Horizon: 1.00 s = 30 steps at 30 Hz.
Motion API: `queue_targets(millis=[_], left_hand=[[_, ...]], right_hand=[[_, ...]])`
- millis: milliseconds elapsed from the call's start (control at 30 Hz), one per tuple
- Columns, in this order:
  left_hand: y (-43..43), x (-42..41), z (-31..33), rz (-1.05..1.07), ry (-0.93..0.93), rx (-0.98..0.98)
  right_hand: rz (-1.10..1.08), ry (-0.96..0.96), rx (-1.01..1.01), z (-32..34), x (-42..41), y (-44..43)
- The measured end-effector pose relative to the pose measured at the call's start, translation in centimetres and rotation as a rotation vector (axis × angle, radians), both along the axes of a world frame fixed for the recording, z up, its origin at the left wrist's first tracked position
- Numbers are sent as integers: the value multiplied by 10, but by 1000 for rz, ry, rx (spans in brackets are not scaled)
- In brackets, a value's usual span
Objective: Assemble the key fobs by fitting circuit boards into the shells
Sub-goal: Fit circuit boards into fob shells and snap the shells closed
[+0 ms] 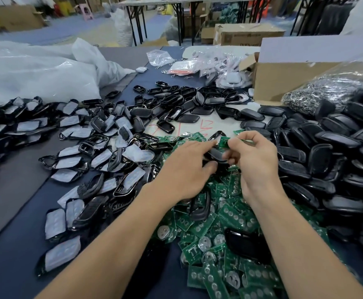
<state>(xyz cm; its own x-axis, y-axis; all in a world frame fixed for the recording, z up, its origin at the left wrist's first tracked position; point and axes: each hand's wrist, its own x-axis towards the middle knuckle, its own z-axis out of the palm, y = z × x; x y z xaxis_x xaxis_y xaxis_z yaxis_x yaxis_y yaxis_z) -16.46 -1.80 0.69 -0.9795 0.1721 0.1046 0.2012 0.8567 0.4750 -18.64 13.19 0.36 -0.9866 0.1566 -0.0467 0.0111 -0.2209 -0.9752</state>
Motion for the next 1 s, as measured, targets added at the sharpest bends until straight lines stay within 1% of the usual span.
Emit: queue_targets(millis=[67, 133, 267, 433, 533, 567, 667, 733, 800, 867, 933, 1000], left_hand=[[5, -2, -3, -25, 25, -108], [7, -2, -3, -20, 85, -160], [11, 4, 0, 61, 197, -92], [17, 9, -2, 0, 151, -45], [17, 10, -2, 29, 162, -61], [18, 10, -1, 43, 141, -42], [21, 10, 1, 72, -21, 80], [24, 10, 3, 104, -86, 162], [25, 11, 4, 136, -73, 238], [27, 16, 3, 128, -27, 254], [28, 20, 0, 98, 17, 288], [26, 23, 0, 103, 66, 369]], right_hand=[[18, 7, 5, -1, -1, -2], [9, 23, 6, -2, -1, -3], [37, 41, -25, -1, -3, -2], [124, 17, -58, -1, -6, -4], [152, 7, -127, 0, -5, -4], [155, 7, -151, 1, -4, -3], [147, 17, -213, 3, -3, -2], [121, 35, -233, 5, -3, 0], [85, 54, -220, 7, -3, 2], [58, 72, -180, 8, -2, 4], [57, 91, -125, 9, -1, 5], [72, 121, -70, 10, 1, 5]])
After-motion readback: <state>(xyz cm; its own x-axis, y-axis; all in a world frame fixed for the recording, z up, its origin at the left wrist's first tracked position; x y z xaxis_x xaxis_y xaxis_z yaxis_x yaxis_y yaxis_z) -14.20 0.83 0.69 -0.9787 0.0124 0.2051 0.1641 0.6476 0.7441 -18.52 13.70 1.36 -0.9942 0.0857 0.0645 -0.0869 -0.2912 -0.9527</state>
